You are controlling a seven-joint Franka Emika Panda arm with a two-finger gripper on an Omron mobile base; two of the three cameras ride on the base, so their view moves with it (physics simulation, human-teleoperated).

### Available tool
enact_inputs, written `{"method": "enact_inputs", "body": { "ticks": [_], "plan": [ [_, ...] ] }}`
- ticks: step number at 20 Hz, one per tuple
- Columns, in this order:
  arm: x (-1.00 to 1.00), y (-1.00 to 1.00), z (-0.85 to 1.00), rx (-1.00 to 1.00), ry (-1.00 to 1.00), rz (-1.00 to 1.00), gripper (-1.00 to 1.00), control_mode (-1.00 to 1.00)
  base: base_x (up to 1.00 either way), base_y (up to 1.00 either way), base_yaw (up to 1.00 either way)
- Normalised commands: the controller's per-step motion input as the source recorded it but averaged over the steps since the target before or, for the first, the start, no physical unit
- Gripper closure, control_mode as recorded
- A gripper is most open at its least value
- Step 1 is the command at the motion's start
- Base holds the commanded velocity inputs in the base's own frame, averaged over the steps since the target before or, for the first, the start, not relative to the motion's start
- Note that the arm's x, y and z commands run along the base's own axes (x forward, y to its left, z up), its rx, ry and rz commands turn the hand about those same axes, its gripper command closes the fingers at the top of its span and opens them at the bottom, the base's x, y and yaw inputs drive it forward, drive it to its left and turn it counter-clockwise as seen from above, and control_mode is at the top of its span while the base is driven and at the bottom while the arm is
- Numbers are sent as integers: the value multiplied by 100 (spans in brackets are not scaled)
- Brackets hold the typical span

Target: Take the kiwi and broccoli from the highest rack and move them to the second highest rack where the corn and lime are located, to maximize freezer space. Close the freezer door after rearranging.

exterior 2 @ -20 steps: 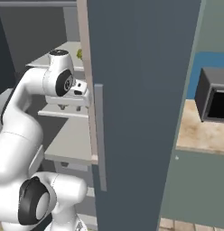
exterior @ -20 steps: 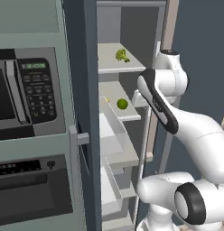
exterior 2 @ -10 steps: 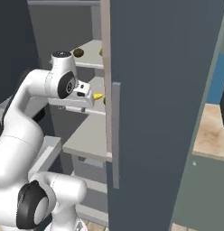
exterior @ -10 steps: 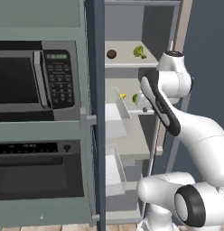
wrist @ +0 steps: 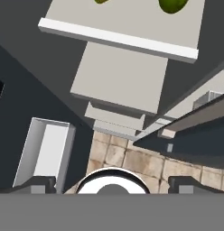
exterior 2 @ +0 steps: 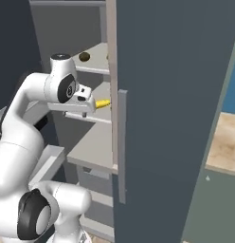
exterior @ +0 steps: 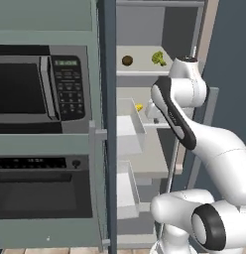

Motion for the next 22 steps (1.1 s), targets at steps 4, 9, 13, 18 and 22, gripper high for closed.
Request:
{"method": "enact_inputs", "body": {
  "ticks": [4, 9, 13, 18, 22],
  "plan": [
    [0, 0, 0, 0, 0, 0, -100, 100, 41, -25, 5],
    [0, 0, 0, 0, 0, 0, -100, 100, 27, -40, 14],
    [0, 0, 0, 0, 0, 0, -100, 100, 30, -44, 21],
    [0, 0, 0, 0, 0, 0, -100, 100, 43, -22, 17],
    [0, 0, 0, 0, 0, 2, -100, -100, 18, -1, 5]
  ]
}}
